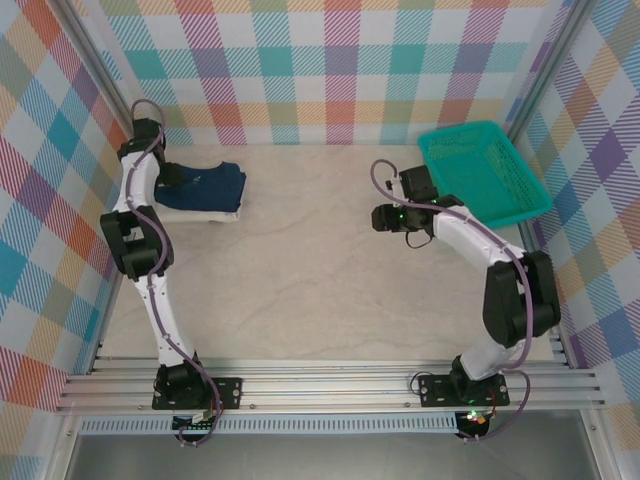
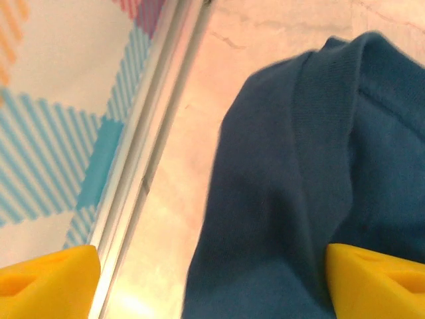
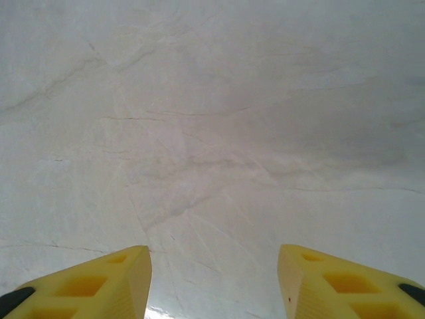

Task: Fold the inside-out t-shirt

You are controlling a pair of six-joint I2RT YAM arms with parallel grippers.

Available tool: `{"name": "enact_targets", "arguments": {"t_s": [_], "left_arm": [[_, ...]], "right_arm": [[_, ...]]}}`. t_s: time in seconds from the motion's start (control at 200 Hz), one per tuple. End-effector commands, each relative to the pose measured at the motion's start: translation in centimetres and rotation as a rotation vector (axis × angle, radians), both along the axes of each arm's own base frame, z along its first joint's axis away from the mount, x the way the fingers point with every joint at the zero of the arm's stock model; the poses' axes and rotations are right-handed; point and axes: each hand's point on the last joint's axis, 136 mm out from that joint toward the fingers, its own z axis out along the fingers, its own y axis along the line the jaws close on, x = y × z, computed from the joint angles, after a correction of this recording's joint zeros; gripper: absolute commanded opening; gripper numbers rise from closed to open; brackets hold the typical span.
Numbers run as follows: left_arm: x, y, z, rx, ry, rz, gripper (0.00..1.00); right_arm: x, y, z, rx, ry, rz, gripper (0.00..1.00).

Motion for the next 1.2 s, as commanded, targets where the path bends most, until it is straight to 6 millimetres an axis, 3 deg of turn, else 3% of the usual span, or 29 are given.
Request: {"name": "enact_targets", "arguments": {"t_s": [0.0,0.15,0.275,0.395,0.5,0.585,0.7,0.79,0.935,1.195], "left_arm": [[-1.7,-2.0,7.9,-0.012,-0.224,0.074,0.88],[-5.4,-8.9,10.3,-0.270,-0.491,-0.013,0.99],[-9.3,-12.3,11.5,-0.384,-0.690,-0.059,1.00],[-13.4,-13.3,7.8,-0.372,-0.693,-0.034,1.00],[-15.7,-12.6,3.3,-0.301,-0.637,0.040,1.00],[-15.9,-13.1,0.5,-0.229,-0.595,-0.024,1.00],[-14.9,-14.7,-1.6,-0.146,-0.558,-0.135,1.00],[-14.2,-16.2,-2.4,-0.162,-0.627,-0.215,1.00],[-14.1,-16.5,-3.2,-0.109,-0.672,-0.248,1.00],[-13.8,-18.1,-4.9,-0.118,-0.677,-0.334,1.00]], "right_arm": [[-0.4,-2.9,1.4,-0.116,-0.075,-0.085,0.63],[-0.4,-5.9,3.4,-0.199,-0.222,-0.186,0.85],[-0.6,-8.3,3.8,-0.233,-0.313,-0.267,1.00],[-0.9,-11.2,2.5,-0.238,-0.342,-0.363,1.00],[-0.8,-12.9,0.6,-0.289,-0.423,-0.364,1.00],[-0.6,-13.2,-1.0,-0.342,-0.497,-0.309,1.00],[-0.3,-13.7,-3.8,-0.328,-0.469,-0.289,1.00],[0.0,-13.3,-3.6,-0.291,-0.492,-0.260,1.00],[-0.1,-12.6,-2.1,-0.158,-0.613,-0.221,1.00],[0.3,-13.6,-4.0,-0.061,-0.617,-0.244,1.00]]}}
